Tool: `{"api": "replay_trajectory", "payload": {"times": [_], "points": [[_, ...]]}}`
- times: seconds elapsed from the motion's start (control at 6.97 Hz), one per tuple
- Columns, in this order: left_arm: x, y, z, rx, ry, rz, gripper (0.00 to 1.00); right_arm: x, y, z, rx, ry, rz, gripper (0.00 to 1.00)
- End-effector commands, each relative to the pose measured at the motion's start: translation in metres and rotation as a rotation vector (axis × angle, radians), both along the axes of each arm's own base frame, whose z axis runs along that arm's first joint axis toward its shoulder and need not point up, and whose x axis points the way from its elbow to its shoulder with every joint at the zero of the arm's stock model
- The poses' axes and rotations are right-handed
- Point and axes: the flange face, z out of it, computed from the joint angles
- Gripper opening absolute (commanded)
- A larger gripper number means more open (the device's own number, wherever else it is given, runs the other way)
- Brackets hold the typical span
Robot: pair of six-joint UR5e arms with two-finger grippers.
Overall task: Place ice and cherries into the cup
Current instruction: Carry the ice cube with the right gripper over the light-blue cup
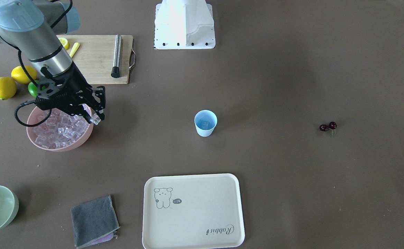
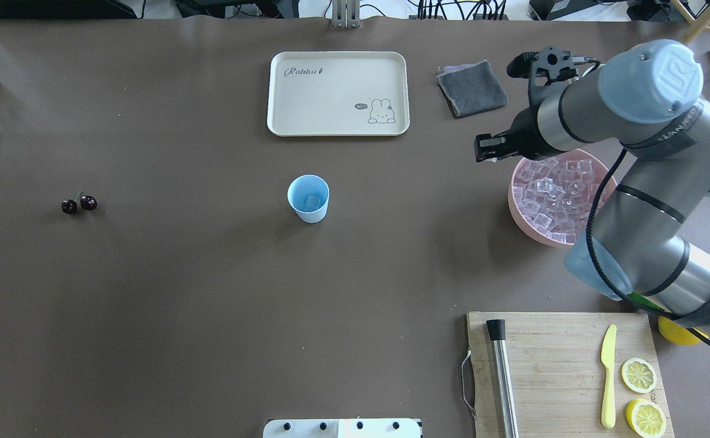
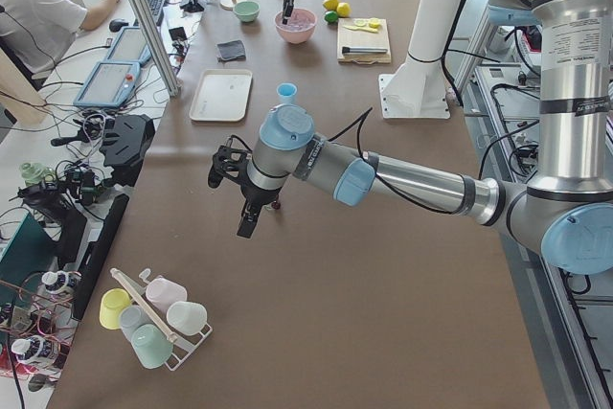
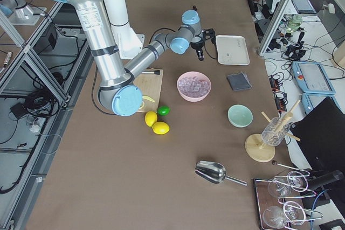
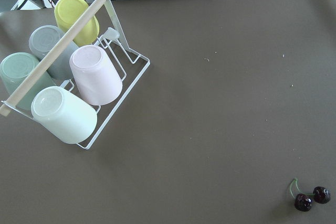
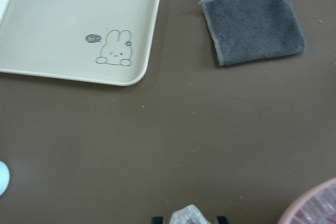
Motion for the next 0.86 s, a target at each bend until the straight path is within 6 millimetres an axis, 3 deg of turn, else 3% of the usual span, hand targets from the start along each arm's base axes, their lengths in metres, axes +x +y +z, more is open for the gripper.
{"api": "replay_trajectory", "payload": {"times": [0.0, 0.14, 0.29, 0.43, 0.57, 0.72], "points": [[0.0, 0.0, -0.002, 0.005, 0.0, 0.0, 0.98, -0.057, 0.01, -0.066, 0.075, -0.019, -0.036, 0.0], [0.001, 0.001, -0.004, 0.006, 0.017, 0.01, 0.98, -0.087, 0.003, -0.084, 0.08, -0.024, -0.06, 0.0], [0.002, -0.001, -0.009, 0.03, 0.019, 0.012, 0.98, -0.118, 0.011, -0.108, 0.084, -0.043, -0.087, 0.0], [0.002, -0.001, -0.011, 0.043, 0.02, 0.013, 0.98, -0.135, 0.017, -0.129, 0.098, -0.059, -0.103, 0.0], [0.002, -0.001, -0.012, 0.048, 0.019, 0.014, 0.98, -0.148, 0.017, -0.137, 0.109, -0.054, -0.101, 0.0], [0.002, -0.002, -0.015, 0.076, 0.019, 0.013, 0.98, -0.176, 0.006, -0.154, 0.112, -0.034, -0.09, 0.0]]}}
